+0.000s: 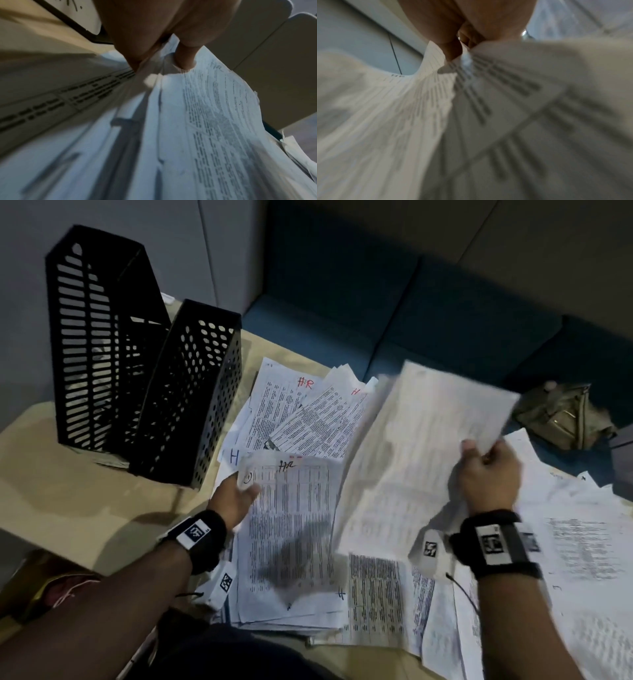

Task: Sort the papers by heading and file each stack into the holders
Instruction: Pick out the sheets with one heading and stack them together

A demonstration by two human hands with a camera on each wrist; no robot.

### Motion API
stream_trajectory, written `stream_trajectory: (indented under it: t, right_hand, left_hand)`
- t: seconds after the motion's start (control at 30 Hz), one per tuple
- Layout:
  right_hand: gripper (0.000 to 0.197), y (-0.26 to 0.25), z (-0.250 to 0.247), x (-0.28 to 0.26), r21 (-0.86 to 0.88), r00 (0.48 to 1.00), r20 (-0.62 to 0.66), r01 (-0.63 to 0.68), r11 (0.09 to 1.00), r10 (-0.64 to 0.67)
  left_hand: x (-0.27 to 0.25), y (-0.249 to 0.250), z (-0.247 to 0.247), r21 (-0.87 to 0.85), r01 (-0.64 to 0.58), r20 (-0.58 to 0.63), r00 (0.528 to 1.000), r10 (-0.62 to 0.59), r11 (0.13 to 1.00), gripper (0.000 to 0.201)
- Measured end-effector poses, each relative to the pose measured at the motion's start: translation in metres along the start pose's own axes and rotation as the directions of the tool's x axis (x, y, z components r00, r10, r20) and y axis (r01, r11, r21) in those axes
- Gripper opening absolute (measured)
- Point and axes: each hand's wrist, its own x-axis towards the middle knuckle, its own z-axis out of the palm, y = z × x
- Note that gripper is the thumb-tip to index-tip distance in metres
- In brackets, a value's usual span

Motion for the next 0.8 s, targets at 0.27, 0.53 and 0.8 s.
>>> stream_trajectory:
  t: [0.27,0.53,0.8]
  right_hand:
    - [0.014,0.058,0.124,-0.104,-0.128,0.819,0.479,-0.289,0.949,0.314]
    - [0.046,0.052,0.140,-0.091,0.070,0.852,0.488,-0.257,0.964,0.191]
    - [0.047,0.043,0.139,-0.087,0.072,0.773,0.603,0.193,0.979,-0.197]
  left_hand:
    - [-0.006,0.000,0.001,-0.260,-0.041,0.035,0.998,0.052,0.965,0.045]
    - [-0.006,0.004,-0.001,-0.141,-0.060,0.130,0.988,0.078,0.988,0.046]
    - [-0.001,0.030,-0.001,-0.020,-0.458,0.236,0.862,0.449,0.889,0.071]
